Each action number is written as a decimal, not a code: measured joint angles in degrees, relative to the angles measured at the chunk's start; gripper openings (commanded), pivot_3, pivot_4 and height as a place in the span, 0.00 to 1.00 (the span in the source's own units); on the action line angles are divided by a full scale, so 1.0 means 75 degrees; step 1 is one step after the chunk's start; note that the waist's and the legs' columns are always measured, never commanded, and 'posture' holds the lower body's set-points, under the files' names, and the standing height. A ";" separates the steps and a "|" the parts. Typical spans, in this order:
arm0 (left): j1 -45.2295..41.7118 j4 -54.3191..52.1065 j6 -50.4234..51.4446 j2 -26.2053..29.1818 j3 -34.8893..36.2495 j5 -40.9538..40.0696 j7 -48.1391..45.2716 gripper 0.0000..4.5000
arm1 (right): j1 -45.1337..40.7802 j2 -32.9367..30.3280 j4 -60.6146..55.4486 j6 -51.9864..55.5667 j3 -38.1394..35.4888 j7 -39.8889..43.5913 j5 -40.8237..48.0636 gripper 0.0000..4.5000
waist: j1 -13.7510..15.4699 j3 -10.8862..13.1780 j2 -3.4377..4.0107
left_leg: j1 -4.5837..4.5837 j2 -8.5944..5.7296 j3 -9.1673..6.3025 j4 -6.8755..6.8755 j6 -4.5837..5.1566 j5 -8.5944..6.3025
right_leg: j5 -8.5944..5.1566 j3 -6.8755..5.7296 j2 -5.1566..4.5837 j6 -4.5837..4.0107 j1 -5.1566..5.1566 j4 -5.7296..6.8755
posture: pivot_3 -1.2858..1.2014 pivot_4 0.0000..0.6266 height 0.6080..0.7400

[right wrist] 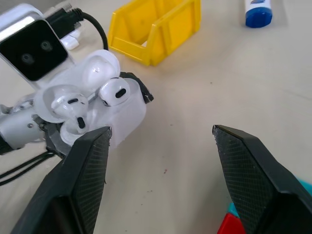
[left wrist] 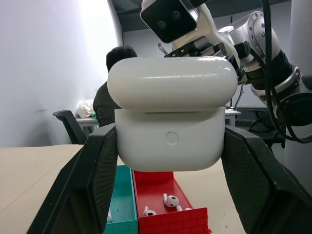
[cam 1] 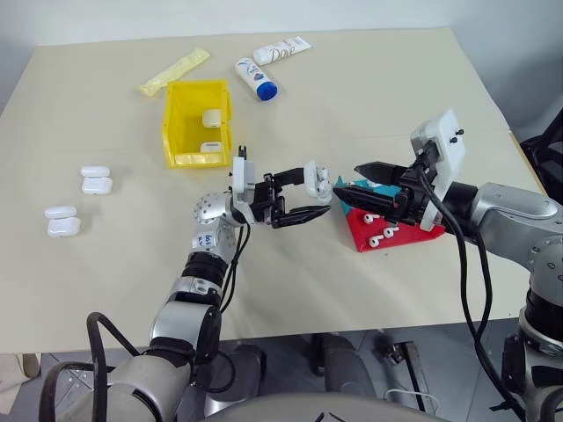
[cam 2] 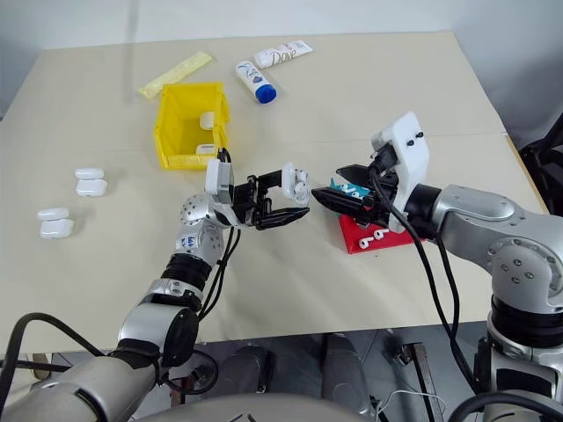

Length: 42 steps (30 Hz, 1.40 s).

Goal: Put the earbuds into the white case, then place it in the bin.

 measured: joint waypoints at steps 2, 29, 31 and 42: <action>0.0000 -0.0002 0.0035 0.0000 0.0001 -0.0037 -0.0009 0.62 | -0.0050 0.0009 0.0000 0.0006 0.0077 -0.0141 -0.0021 0.77 | 0.0000 0.0000 0.0000 | -0.0001 0.0000 0.0000 0.0000 0.0000 0.0000 | 0.0000 0.0000 0.0000 0.0000 -0.0001 0.0000 | 0.52 0.24 1.00; -0.0041 0.0083 0.0000 0.0000 0.0149 -0.0084 0.0208 0.62 | -0.0569 0.0171 -0.0279 0.0355 0.0110 -0.0836 0.0496 0.77 | -0.0007 0.0000 0.0000 | 0.0000 0.0000 0.0000 0.0000 0.0001 0.0000 | 0.0000 0.0000 0.0001 0.0000 -0.0001 0.0000 | 0.52 0.24 1.00; -0.0041 0.0083 -0.0003 -0.0008 0.0148 -0.0083 0.0212 0.62 | -0.0659 0.0172 -0.0279 0.0355 0.0120 -0.0860 0.0508 0.77 | -0.0008 0.0000 0.0000 | 0.0000 0.0000 0.0000 -0.0001 0.0001 0.0000 | 0.0000 0.0000 0.0001 0.0000 -0.0001 0.0000 | 0.52 0.24 1.00; -0.0041 0.0083 -0.0026 -0.0021 0.0148 -0.0080 0.0240 0.62 | -0.0684 0.0151 -0.0303 0.0437 0.0120 -0.0961 0.0669 0.77 | -0.0007 0.0000 0.0000 | 0.0000 0.0001 -0.0001 -0.0001 0.0001 0.0000 | 0.0000 0.0000 0.0001 0.0000 -0.0001 0.0000 | 0.52 0.24 1.00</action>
